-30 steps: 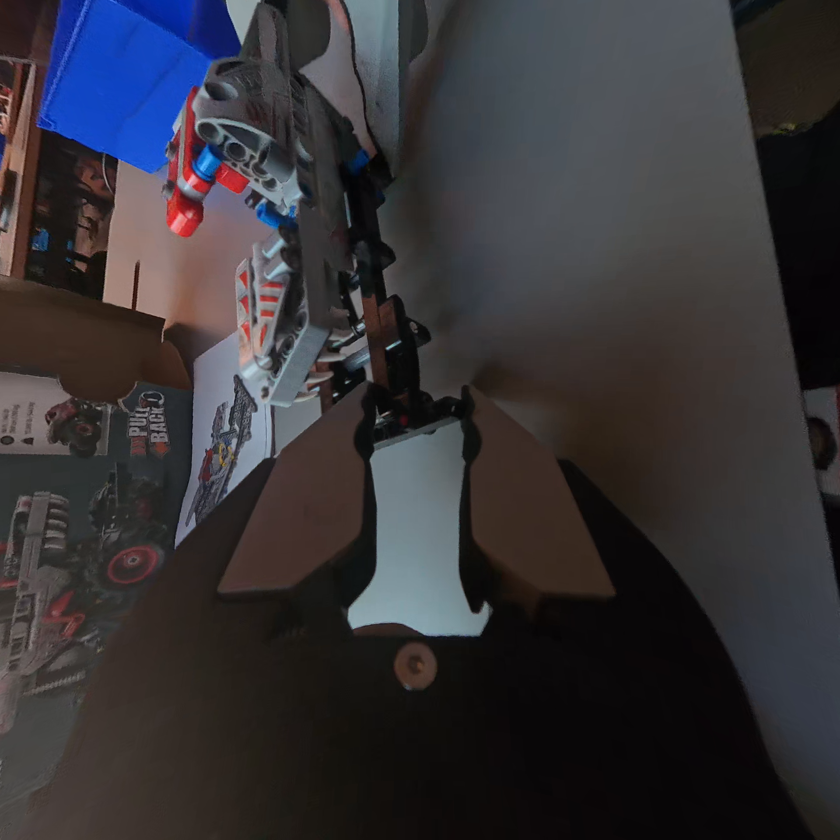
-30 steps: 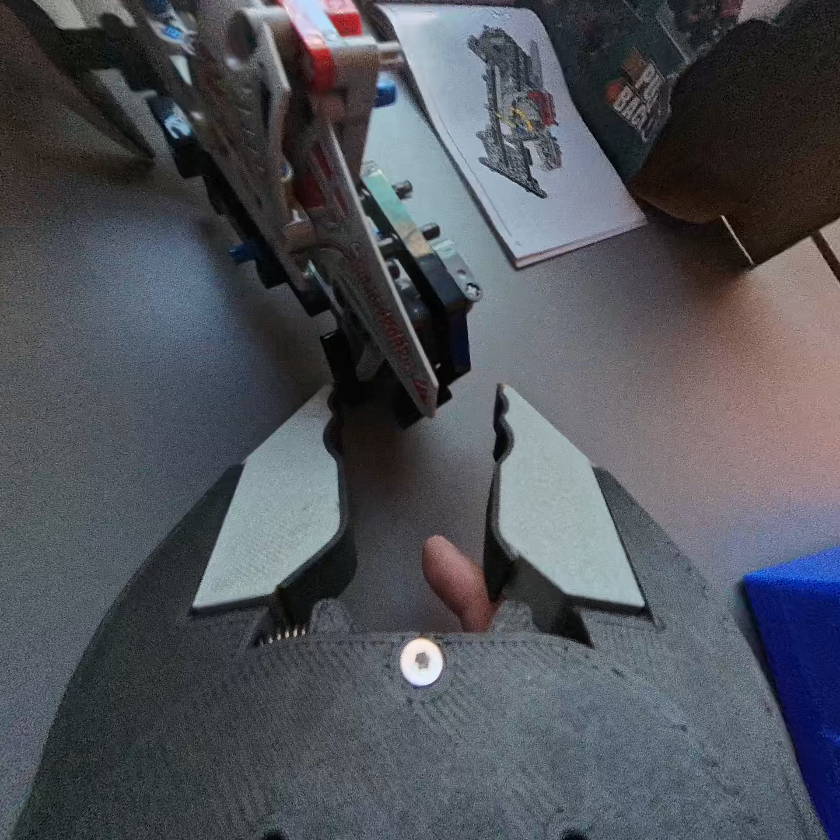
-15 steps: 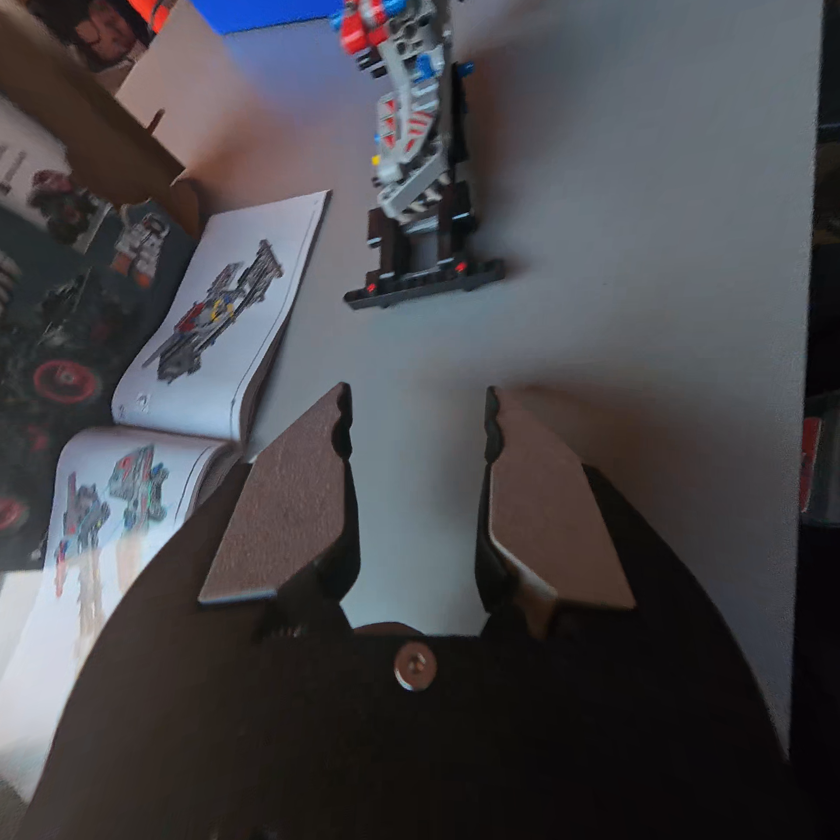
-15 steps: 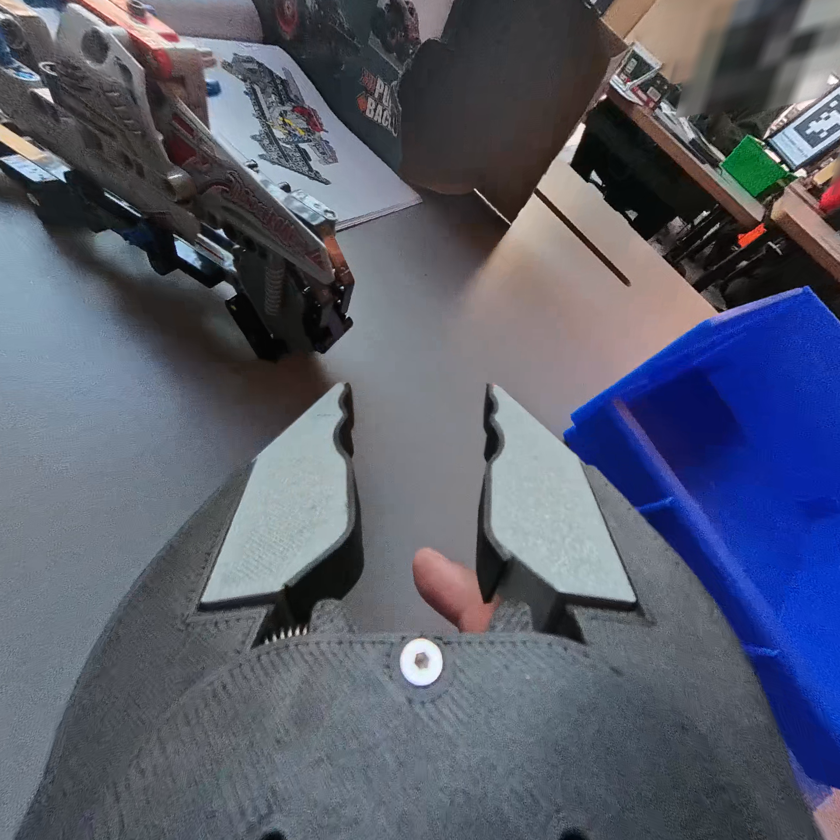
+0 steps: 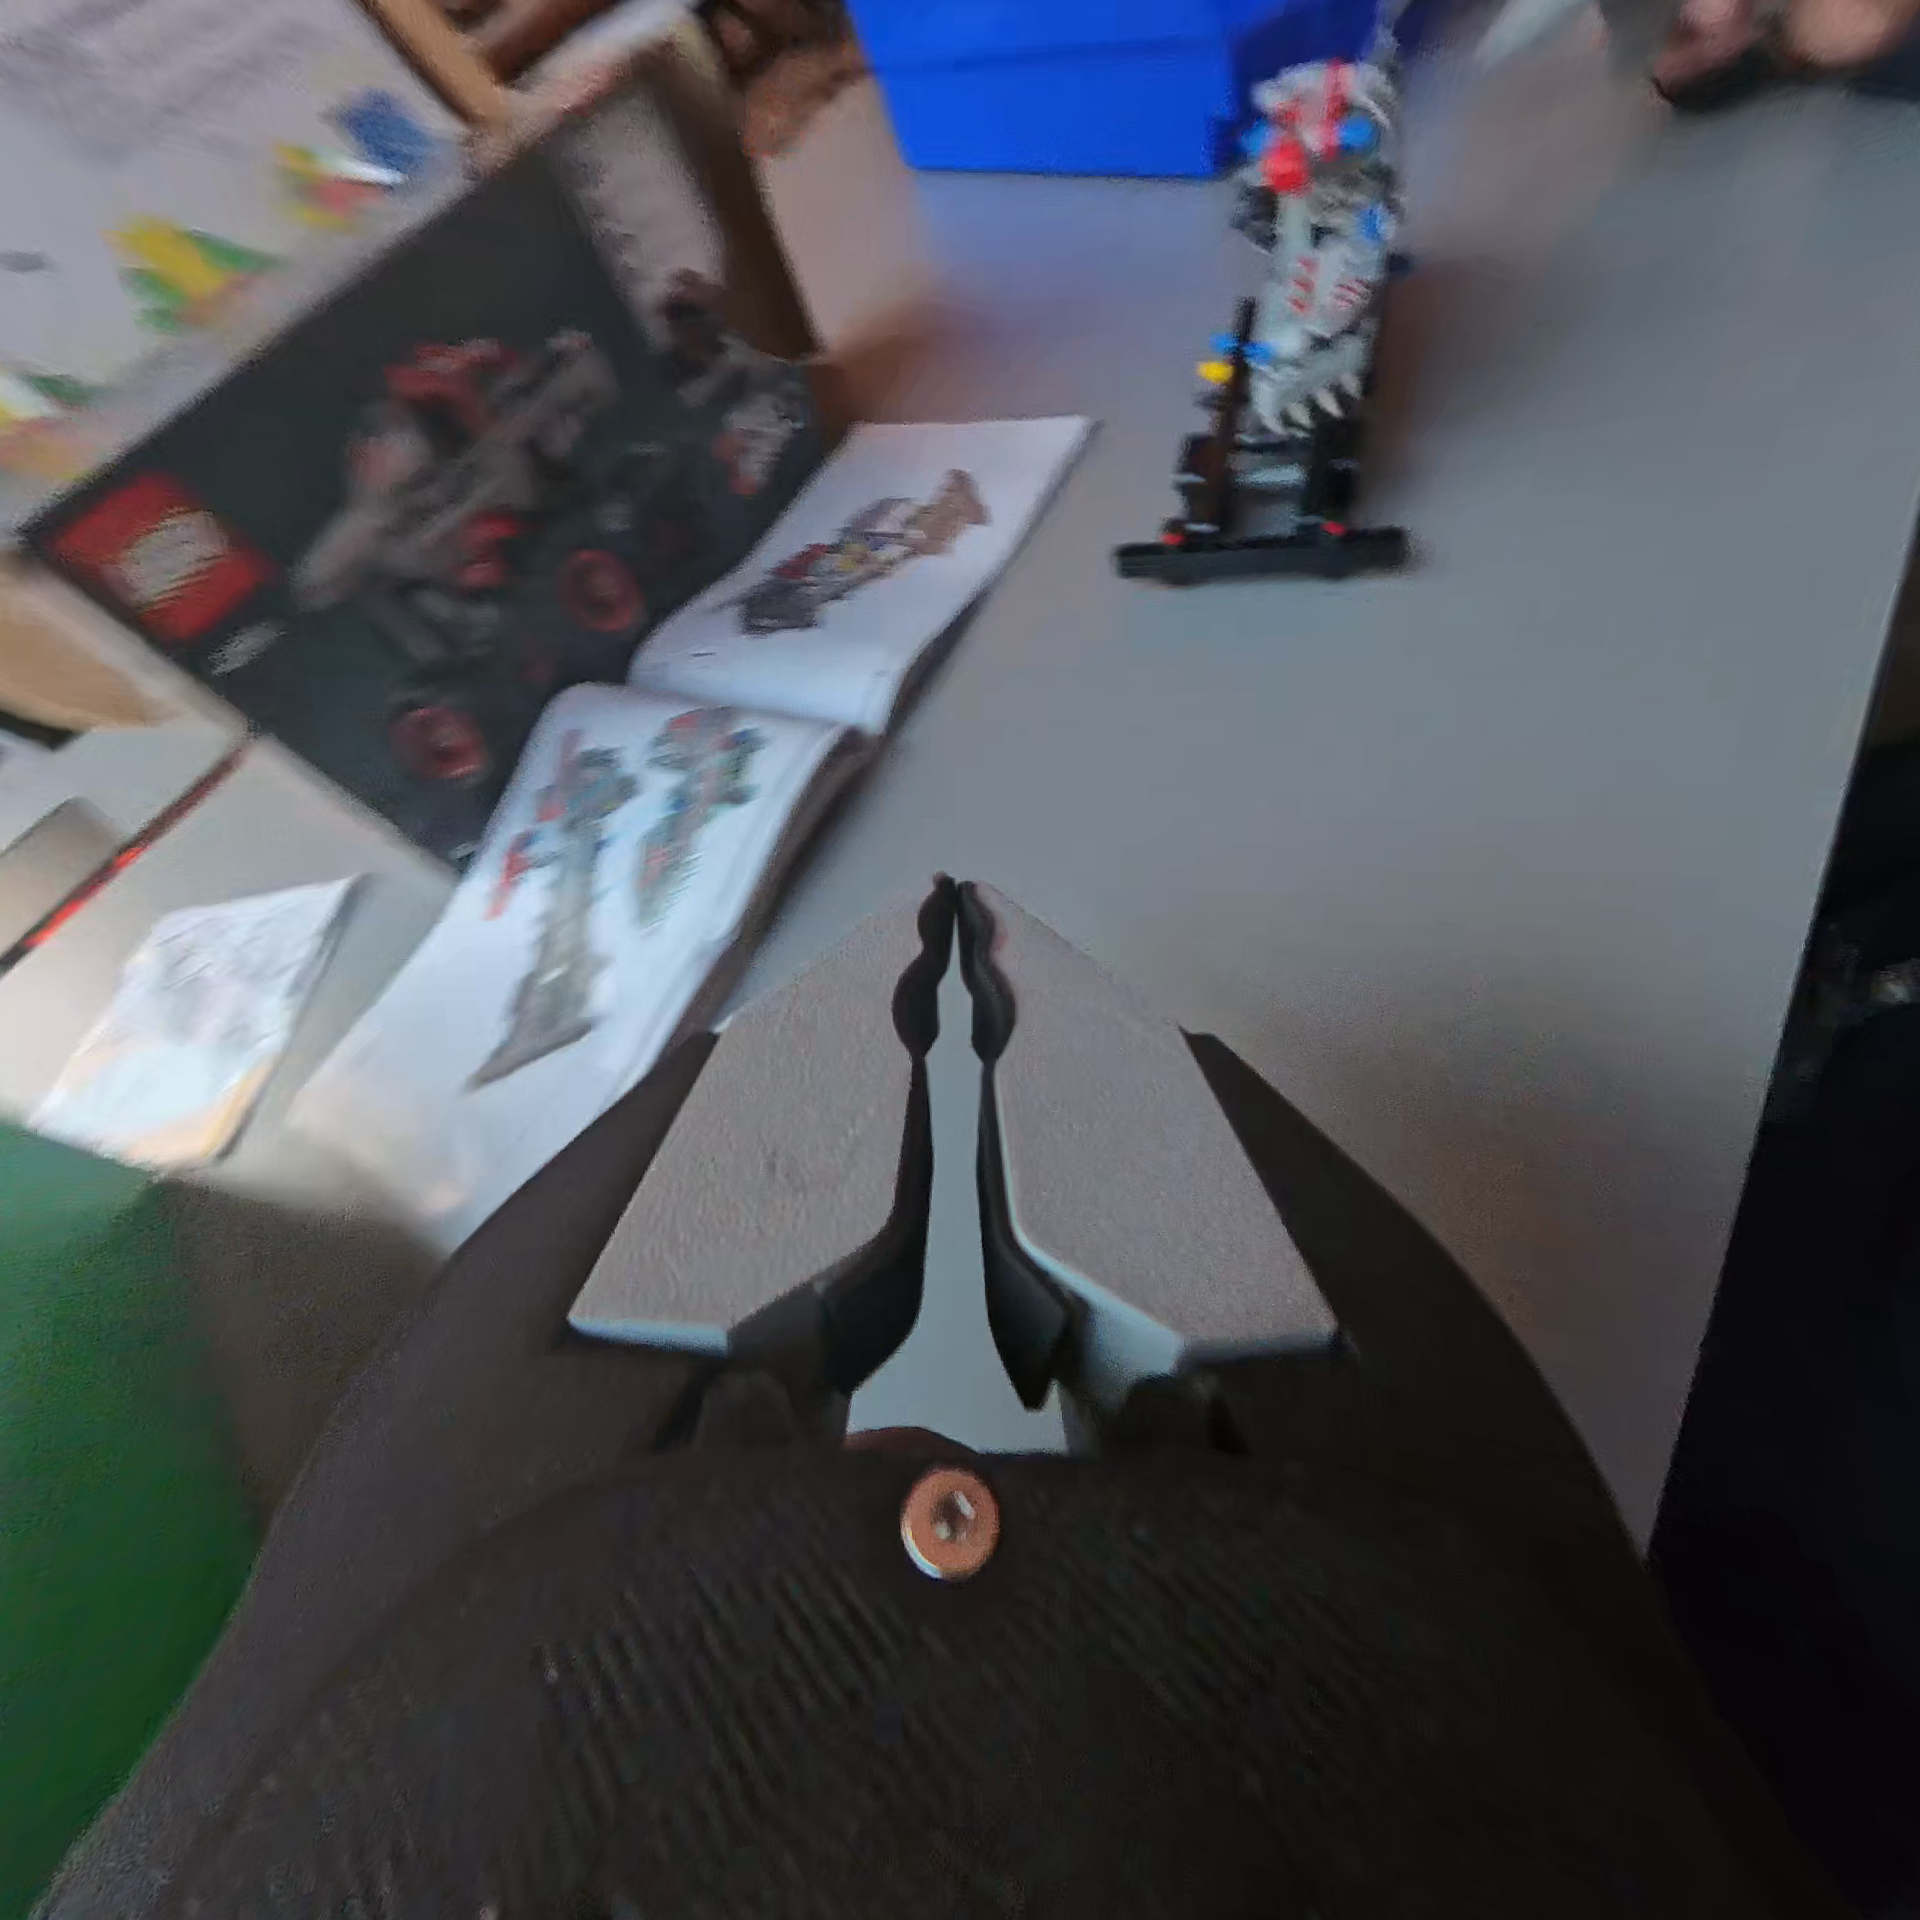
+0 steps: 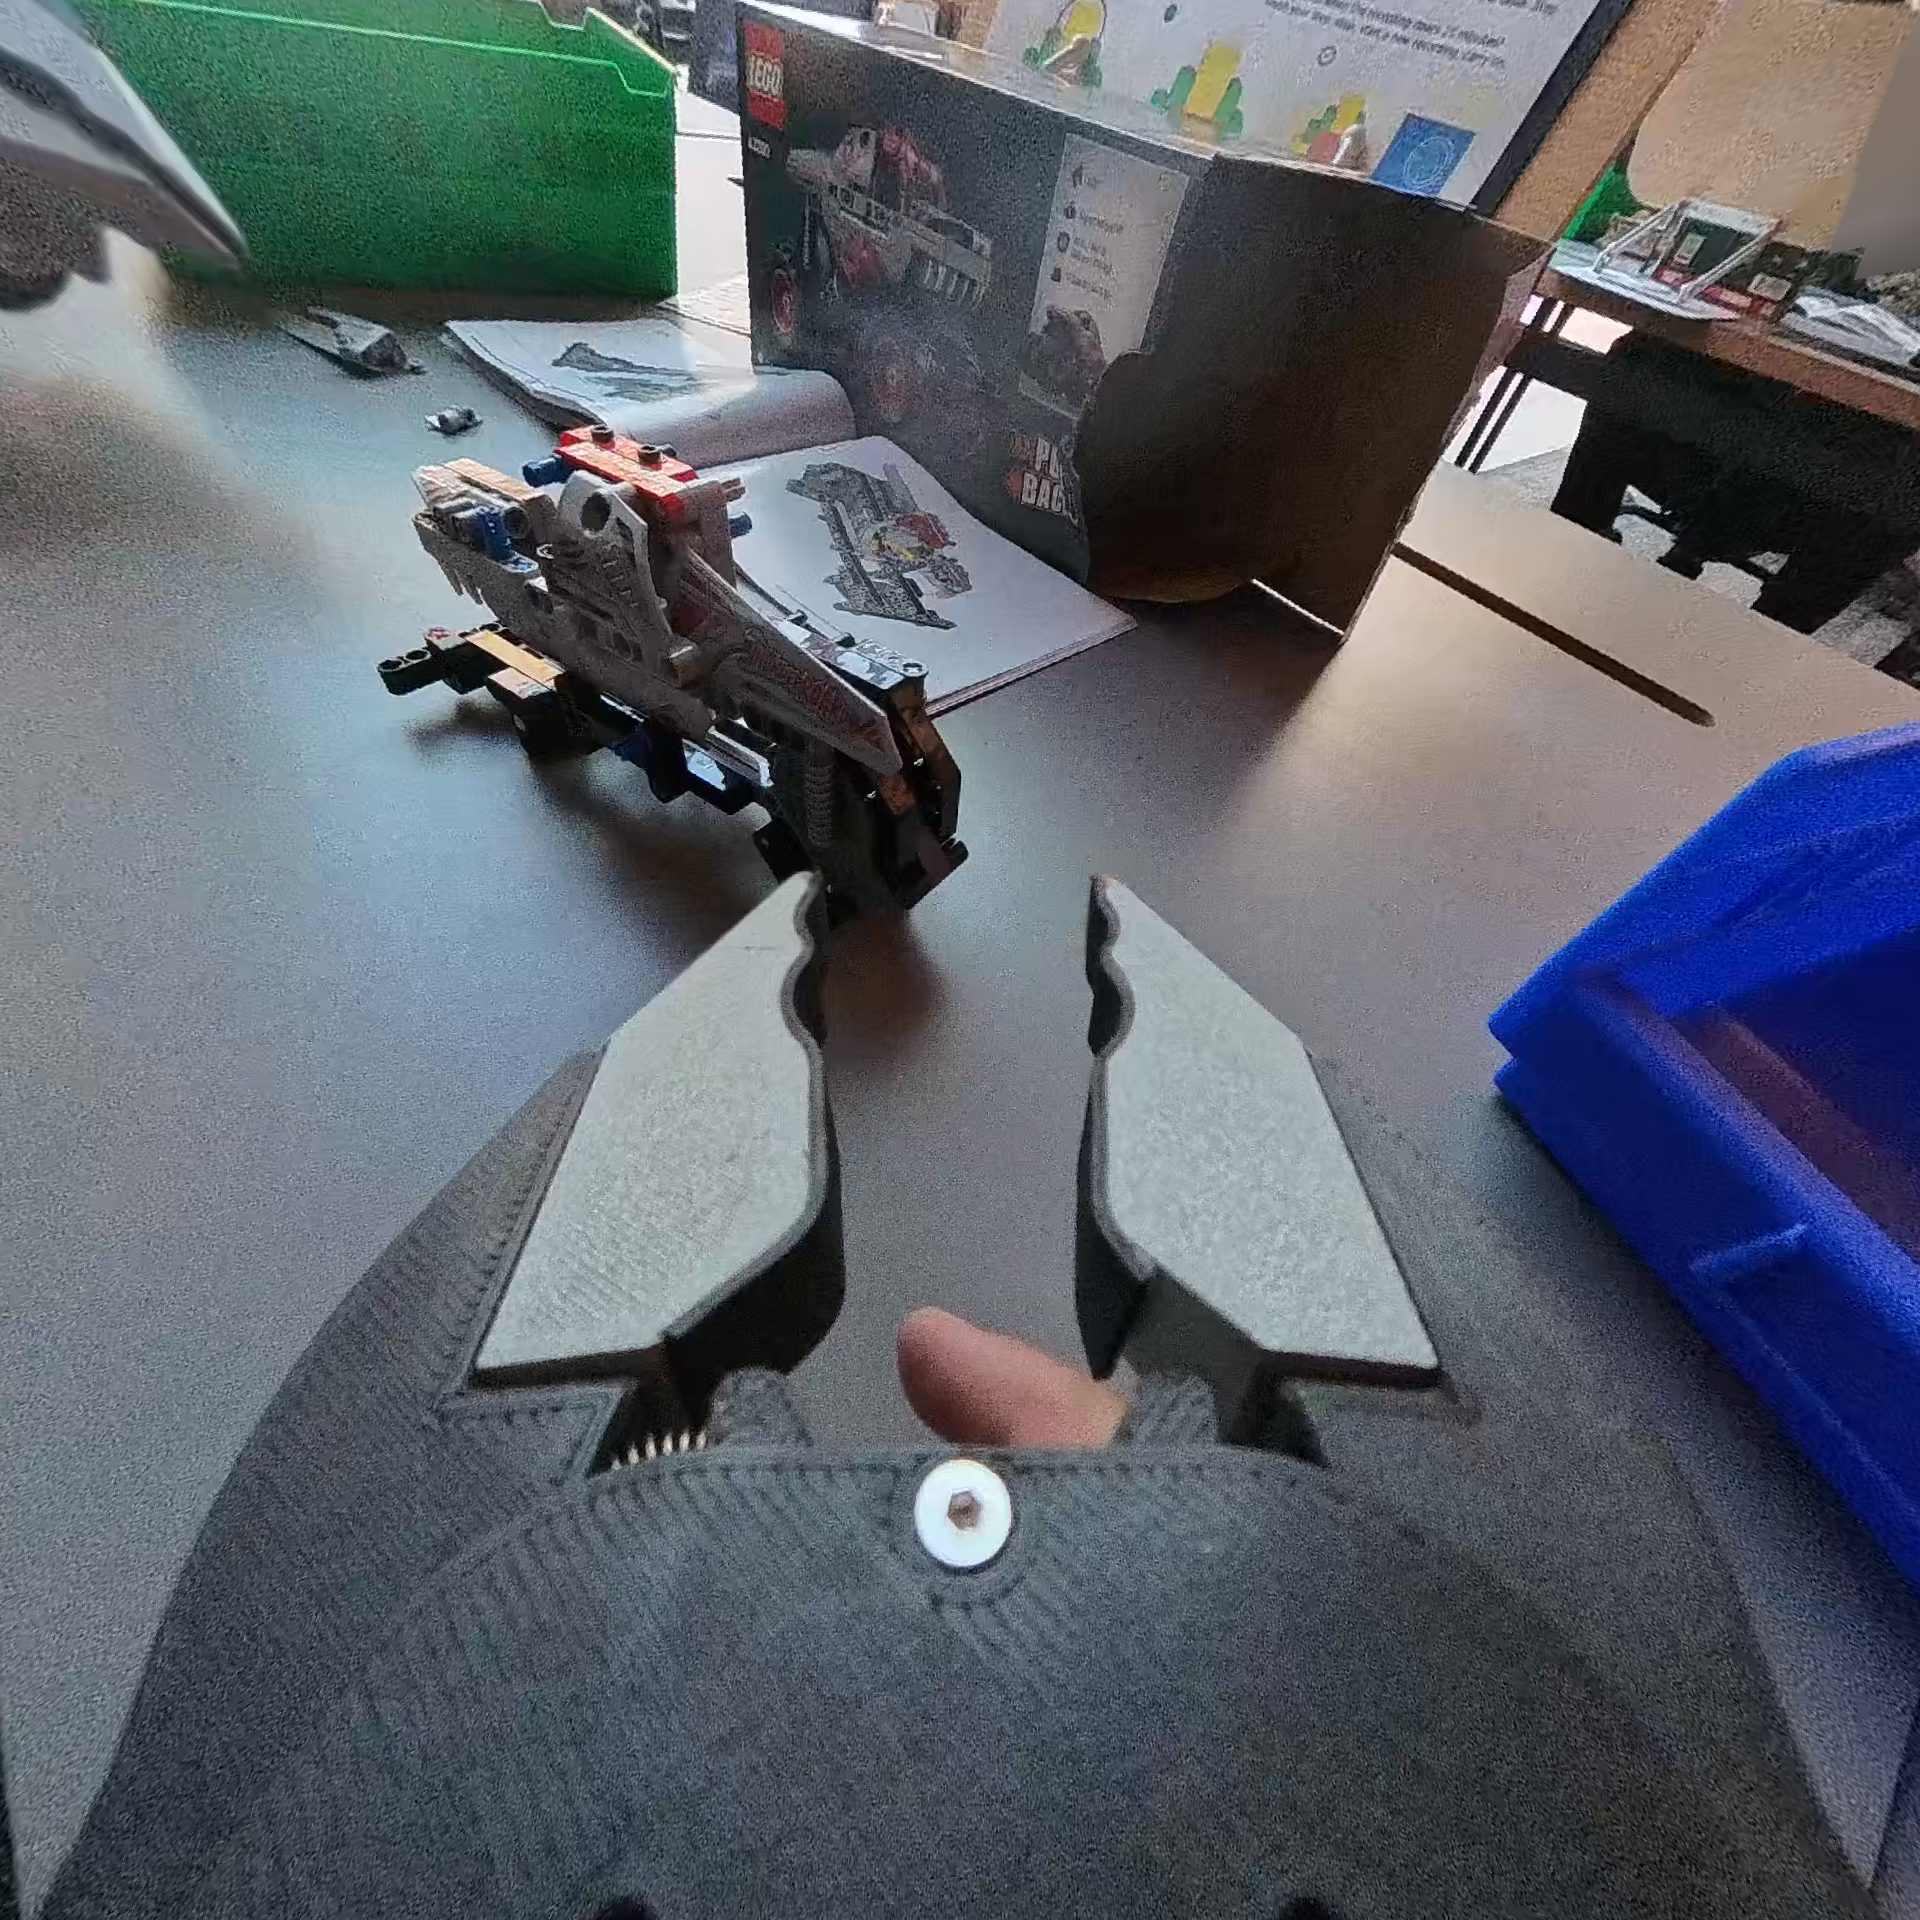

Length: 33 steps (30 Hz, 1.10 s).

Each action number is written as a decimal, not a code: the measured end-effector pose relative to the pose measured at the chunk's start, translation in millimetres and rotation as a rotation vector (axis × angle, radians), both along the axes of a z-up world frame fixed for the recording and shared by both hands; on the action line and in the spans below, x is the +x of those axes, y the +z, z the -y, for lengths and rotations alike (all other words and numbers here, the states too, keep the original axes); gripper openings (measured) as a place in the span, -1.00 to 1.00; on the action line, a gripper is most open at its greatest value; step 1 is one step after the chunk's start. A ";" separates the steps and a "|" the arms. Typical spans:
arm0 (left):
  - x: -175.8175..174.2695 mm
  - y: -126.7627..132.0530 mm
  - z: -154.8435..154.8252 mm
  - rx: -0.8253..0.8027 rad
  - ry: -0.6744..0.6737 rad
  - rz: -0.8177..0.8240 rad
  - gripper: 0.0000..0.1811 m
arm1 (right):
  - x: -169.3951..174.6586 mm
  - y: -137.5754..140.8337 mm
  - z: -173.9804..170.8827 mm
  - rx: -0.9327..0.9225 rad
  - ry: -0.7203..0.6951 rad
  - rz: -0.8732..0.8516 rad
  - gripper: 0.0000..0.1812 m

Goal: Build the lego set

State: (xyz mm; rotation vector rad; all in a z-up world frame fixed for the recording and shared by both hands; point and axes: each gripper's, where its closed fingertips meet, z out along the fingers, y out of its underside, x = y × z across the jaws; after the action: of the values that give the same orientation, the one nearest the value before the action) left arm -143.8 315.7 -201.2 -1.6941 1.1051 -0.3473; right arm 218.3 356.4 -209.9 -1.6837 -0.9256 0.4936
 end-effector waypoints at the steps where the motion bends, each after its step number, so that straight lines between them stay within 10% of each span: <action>1: -22.3 12.5 -2.2 0.014 0.043 0.054 -1.00 | -0.3 -0.9 -0.8 -0.007 0.000 0.002 -0.48; 7: -73.5 26.7 -3.8 0.069 0.115 0.188 -1.00 | 1.4 -2.4 -8.9 -0.077 -0.009 -0.040 -0.37; 33: -54.8 8.6 -18.8 0.132 0.064 0.147 -0.97 | 28.2 -5.8 -47.7 -0.040 -0.243 0.009 -0.34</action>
State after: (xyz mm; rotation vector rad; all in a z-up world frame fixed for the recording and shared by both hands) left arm -198.6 334.5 -192.6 -1.5584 0.9440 -0.3449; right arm 246.5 404.1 -215.7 -1.8074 -0.7091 0.3431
